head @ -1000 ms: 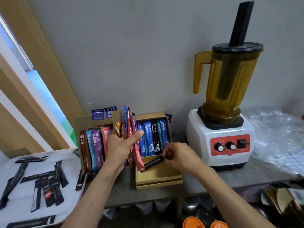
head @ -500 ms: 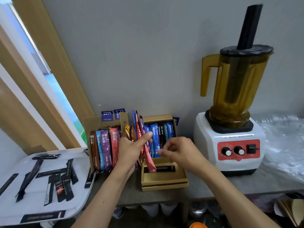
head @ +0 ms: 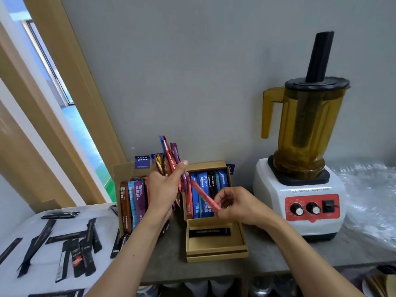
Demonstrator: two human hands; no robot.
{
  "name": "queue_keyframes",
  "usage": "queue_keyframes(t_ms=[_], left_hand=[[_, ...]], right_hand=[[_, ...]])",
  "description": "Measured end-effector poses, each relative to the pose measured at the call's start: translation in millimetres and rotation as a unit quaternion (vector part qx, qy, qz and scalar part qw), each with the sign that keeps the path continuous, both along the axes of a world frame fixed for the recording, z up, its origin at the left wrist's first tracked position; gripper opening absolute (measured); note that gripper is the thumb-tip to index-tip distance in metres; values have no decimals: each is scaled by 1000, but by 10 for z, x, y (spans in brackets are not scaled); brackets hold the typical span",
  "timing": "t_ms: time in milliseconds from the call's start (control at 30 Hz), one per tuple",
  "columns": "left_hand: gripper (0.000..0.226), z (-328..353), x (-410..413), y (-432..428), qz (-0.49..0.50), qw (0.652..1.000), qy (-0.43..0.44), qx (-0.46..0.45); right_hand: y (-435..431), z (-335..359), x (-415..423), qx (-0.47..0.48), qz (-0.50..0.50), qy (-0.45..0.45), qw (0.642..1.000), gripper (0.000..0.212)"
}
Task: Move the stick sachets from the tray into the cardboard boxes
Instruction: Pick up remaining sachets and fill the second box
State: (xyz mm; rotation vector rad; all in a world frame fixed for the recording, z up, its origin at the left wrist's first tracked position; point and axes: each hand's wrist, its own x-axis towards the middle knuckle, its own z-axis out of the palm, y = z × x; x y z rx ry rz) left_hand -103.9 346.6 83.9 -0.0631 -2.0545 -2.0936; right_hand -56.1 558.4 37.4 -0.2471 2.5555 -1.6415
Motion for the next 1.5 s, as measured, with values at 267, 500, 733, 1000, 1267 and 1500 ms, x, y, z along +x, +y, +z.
queue_keyframes(t_ms=[267, 500, 733, 1000, 1267, 1500], left_hand=[[37, -40, 36, -15, -97, 992, -60, -53], [38, -15, -18, 28, -102, 992, -40, -60], [32, -27, -91, 38, -98, 992, -30, -72], [30, 9, -116, 28, -90, 994, -23, -63], [25, 65, -60, -90, -78, 996, -29, -24], [25, 68, -13, -119, -86, 996, -26, -21]], right_hand=[[-94, -74, -84, -115, 12, -29, 993, 24], [-201, -52, -105, -69, 6, 10, 998, 28], [-145, -85, -115, -97, 39, 21, 994, 11], [-192, -97, -226, -136, -43, 13, 990, 25], [-174, -150, -348, -72, -218, 97, 968, 17], [-163, -145, -403, -89, -228, 100, 964, 10]])
